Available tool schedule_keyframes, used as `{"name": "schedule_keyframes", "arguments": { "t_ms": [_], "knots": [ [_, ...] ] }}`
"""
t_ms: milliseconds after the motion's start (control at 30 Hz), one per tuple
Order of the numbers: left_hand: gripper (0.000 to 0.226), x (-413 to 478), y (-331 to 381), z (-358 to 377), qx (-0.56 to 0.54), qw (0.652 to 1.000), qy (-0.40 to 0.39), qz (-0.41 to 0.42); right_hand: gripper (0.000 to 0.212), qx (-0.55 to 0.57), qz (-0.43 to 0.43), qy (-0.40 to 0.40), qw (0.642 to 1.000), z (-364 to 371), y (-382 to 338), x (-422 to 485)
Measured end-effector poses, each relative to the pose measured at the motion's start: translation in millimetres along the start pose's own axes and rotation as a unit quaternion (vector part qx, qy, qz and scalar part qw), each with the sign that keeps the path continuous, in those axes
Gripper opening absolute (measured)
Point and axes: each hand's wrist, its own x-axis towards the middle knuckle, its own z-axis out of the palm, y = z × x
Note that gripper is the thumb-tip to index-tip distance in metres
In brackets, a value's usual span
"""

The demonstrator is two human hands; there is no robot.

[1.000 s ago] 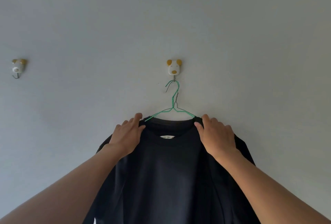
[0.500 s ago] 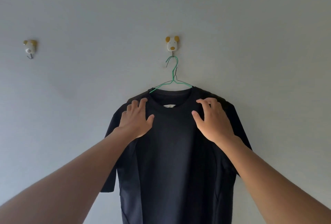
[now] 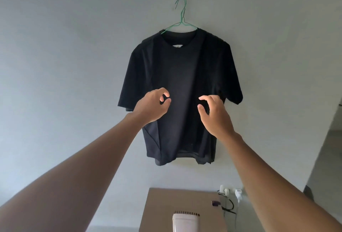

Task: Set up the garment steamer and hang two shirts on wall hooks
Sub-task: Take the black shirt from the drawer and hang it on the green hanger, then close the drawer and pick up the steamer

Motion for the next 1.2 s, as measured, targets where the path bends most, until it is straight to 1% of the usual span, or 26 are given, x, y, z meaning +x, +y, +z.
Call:
{"name": "schedule_keyframes", "arguments": {
  "t_ms": [133,233,367,533,633,733,833,933,1100,1167,1200],
  "knots": [
    [0.017,-72.2,8.4,-5.3,-0.047,0.999,-0.027,-0.005,0.028,-0.016,0.009,-0.019,1.0,-15.9,-24.9,-78.2],
    [0.017,-122.8,13.9,-8.0,-0.08,0.995,-0.049,-0.041,0.029,-0.033,0.023,-0.079,0.996,-28.4,-35.7,-132.4],
    [0.019,-187.2,25.3,-2.4,-0.098,0.989,-0.091,-0.068,0.028,-0.029,0.051,-0.112,0.992,-41.9,-43.3,-196.2],
    [0.015,-257.1,31.1,23.3,-0.127,0.978,-0.128,-0.103,0.03,-0.02,0.035,-0.201,0.979,-33.0,-52.7,-266.4],
    [0.012,-300.5,24.0,55.2,-0.132,0.964,-0.179,-0.143,0.027,0.011,0.051,-0.241,0.969,-21.5,-44.9,-314.8],
    [0.015,-349.0,7.5,99.4,-0.109,0.95,-0.228,-0.184,0.022,0.047,0.088,-0.27,0.958,-1.9,-25.1,-379.2],
    [0.018,-411.7,-10.0,153.6,-0.101,0.931,-0.283,-0.207,0.021,0.08,0.144,-0.319,0.933,20.3,-3.1,-460.2],
    [0.016,-474.8,-36.4,213.2,-0.08,0.918,-0.322,-0.219,0.021,0.093,0.178,-0.366,0.909,50.7,22.0,-538.7],
    [0.042,-546.2,-91.0,305.0,-0.003,0.926,-0.338,-0.165,0.017,0.103,0.211,-0.385,0.893,116.0,58.0,-635.2],
    [0.049,-561.5,-112.3,335.9,0.025,0.935,-0.331,-0.127,0.016,0.113,0.222,-0.402,0.881,141.9,71.1,-662.4],
    [0.052,-561.2,-121.3,343.8,0.039,0.939,-0.323,-0.109,0.015,0.13,0.244,-0.413,0.868,150.3,74.6,-665.6]
  ]
}}
